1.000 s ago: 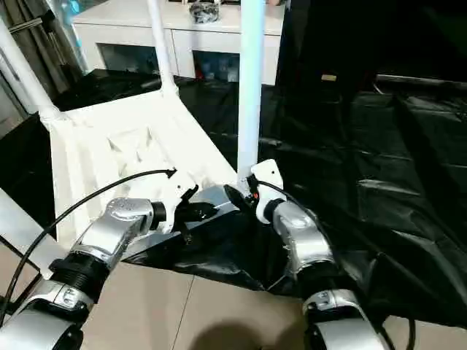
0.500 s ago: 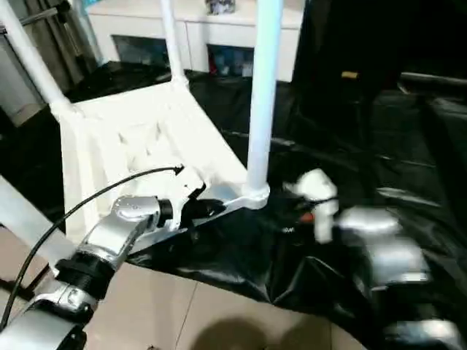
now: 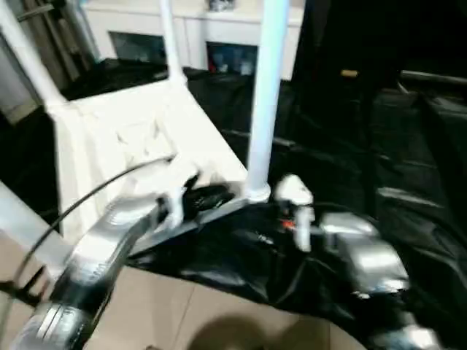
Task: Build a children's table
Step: Rotate table base
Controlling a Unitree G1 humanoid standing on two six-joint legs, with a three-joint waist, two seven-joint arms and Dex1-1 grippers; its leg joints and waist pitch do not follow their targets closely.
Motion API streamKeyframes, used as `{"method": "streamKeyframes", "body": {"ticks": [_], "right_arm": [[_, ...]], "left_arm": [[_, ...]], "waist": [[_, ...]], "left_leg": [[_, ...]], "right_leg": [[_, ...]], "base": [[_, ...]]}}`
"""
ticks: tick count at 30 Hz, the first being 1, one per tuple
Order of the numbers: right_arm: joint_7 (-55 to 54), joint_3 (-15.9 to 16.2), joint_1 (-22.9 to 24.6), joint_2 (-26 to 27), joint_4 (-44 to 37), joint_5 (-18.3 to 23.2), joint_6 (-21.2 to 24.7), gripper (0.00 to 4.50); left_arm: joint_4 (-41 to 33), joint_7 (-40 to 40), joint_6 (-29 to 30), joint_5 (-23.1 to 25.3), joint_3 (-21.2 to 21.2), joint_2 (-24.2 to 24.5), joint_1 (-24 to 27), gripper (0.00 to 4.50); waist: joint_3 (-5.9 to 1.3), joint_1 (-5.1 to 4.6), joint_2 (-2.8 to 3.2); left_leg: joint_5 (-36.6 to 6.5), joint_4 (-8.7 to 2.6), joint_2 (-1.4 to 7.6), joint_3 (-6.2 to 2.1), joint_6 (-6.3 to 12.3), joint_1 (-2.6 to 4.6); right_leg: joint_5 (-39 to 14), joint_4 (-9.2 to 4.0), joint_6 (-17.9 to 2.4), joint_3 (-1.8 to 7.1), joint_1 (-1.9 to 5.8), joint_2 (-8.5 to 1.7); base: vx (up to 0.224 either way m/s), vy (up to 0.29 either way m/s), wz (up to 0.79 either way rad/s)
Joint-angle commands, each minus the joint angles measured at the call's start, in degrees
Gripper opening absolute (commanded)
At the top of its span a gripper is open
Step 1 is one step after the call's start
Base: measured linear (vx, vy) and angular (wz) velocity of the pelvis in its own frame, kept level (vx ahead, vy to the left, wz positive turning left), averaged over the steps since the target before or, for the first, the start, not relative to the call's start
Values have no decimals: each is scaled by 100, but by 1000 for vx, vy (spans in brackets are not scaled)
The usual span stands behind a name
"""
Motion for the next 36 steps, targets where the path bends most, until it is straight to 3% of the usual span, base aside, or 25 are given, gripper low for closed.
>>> {"method": "streamKeyframes", "body": {"ticks": [1,3,4,7,8,9,15,17,18,21,22,24,26,27,29,30,31,32,33,36], "right_arm": [[-731,-255,-322,134,502,-198,-299,369],[-937,-309,-438,192,708,-222,-381,369],[-1046,-335,-504,220,818,-230,-386,369],[-1364,-389,-716,296,1161,-262,-441,369],[-1491,-408,-859,352,1411,-307,-525,369],[-1625,-408,-991,393,1652,-380,-635,369],[-2797,-452,-1770,497,3028,-786,-1095,369],[-3194,-564,-2017,522,3455,-804,-1186,369],[-3370,-624,-2129,535,3657,-785,-1226,369],[-3877,-722,-2489,550,4315,-794,-1398,369],[-3990,-748,-2598,552,4504,-802,-1472,369],[-4141,-823,-2734,560,4746,-791,-1570,369],[-4301,-871,-2833,540,4919,-813,-1647,369],[-4322,-885,-2912,512,5015,-840,-1759,369],[-4167,-923,-2994,513,5084,-827,-1903,369],[-4167,-923,-2994,513,5084,-827,-1903,369],[-3786,-958,-3073,525,5108,-742,-2043,369],[-3665,-950,-3083,523,5092,-730,-2068,369],[-3584,-940,-3088,521,5079,-727,-2083,369],[-3384,-891,-3096,510,5087,-779,-2158,369]], "left_arm": [[-749,193,395,-80,-109,39,419,149],[-1018,272,425,-145,-120,2,667,170],[-1128,279,371,-178,-138,-5,788,181],[-1668,368,399,-283,-238,-20,1248,209],[-1973,437,468,-279,-322,2,1534,219],[-2150,460,491,-276,-374,32,1730,223],[-2877,340,624,-455,-565,311,2406,270],[-3092,217,665,-545,-633,479,2573,283],[-3194,154,689,-584,-660,582,2651,294],[-3447,-94,733,-637,-689,990,2859,315],[-3541,-180,757,-670,-676,1139,2933,328],[-3700,-293,802,-769,-594,1337,3090,337],[-3871,-457,831,-859,-466,1623,3271,361],[-4039,-690,821,-982,-184,1982,3522,361],[-4129,-853,773,-1159,202,2254,3737,367],[-4129,-853,773,-1159,202,2254,3737,380],[-4065,-1010,632,-1364,759,2418,3839,394],[-4026,-1065,584,-1447,951,2446,3849,394],[-3993,-1103,549,-1509,1082,2460,3848,403],[-3889,-1220,579,-1759,1405,2578,3836,426]], "waist": [[-355,35,-148],[-317,24,-119],[-320,51,-180],[-310,100,-151],[-316,86,-231],[-300,84,-217],[-299,40,-224],[-288,60,-237],[-297,77,-284],[-295,66,-258],[-287,72,-255],[-293,75,-270],[-293,63,-294],[-303,52,-315],[-289,13,-343],[-282,1,-349],[-276,-20,-343],[-270,-24,-342],[-259,-44,-339],[-254,-41,-316]], "left_leg": [[-940,-403,154,8,335,55],[-990,-428,151,7,323,29],[-1032,-416,148,26,326,67],[-1089,-437,153,24,248,63],[-1074,-431,160,31,248,51],[-1082,-454,157,16,237,8],[-1223,-420,142,66,113,103],[-1243,-424,136,71,109,90],[-1158,-420,133,69,125,77],[-1132,-410,115,75,98,83],[-1217,-397,108,100,76,116],[-1218,-399,107,90,49,93],[-1239,-394,101,92,32,79],[-1184,-381,83,81,41,36],[-1217,-369,68,90,86,13],[-1260,-372,69,92,96,14],[-1391,-364,76,97,101,47],[-1442,-370,70,91,106,31],[-1541,-382,74,78,93,19],[-1713,-373,81,85,63,78]], "right_leg": [[-1412,-341,-1365,178,260,-236],[-1460,-341,-1337,174,263,-218],[-1530,-367,-1297,175,238,-208],[-1565,-354,-1181,192,242,-205],[-1503,-342,-1175,190,248,-207],[-1512,-330,-1156,183,276,-220],[-1574,-334,-1192,198,195,-195],[-1534,-323,-1100,199,211,-177],[-1460,-291,-1076,199,227,-186],[-1436,-263,-1062,195,203,-170],[-1438,-268,-1046,207,169,-148],[-1396,-247,-1037,207,194,-155],[-1382,-236,-1013,213,200,-156],[-1343,-197,-1000,220,225,-156],[-1363,-187,-989,230,204,-138],[-1412,-197,-970,230,200,-126],[-1517,-202,-997,242,169,-120],[-1570,-206,-1005,244,178,-126],[-1696,-213,-997,243,175,-123],[-1761,-219,-1021,262,128,-105]], "base": [[0,0,0],[0,0,0],[0,0,0],[0,0,0],[0,0,0],[0,0,0],[0,0,0],[0,0,0],[0,0,0],[0,0,0],[0,0,0],[0,0,0],[0,0,0],[0,0,0],[0,0,0],[0,0,0],[0,0,0],[0,0,0],[0,0,0],[0,0,0]]}}
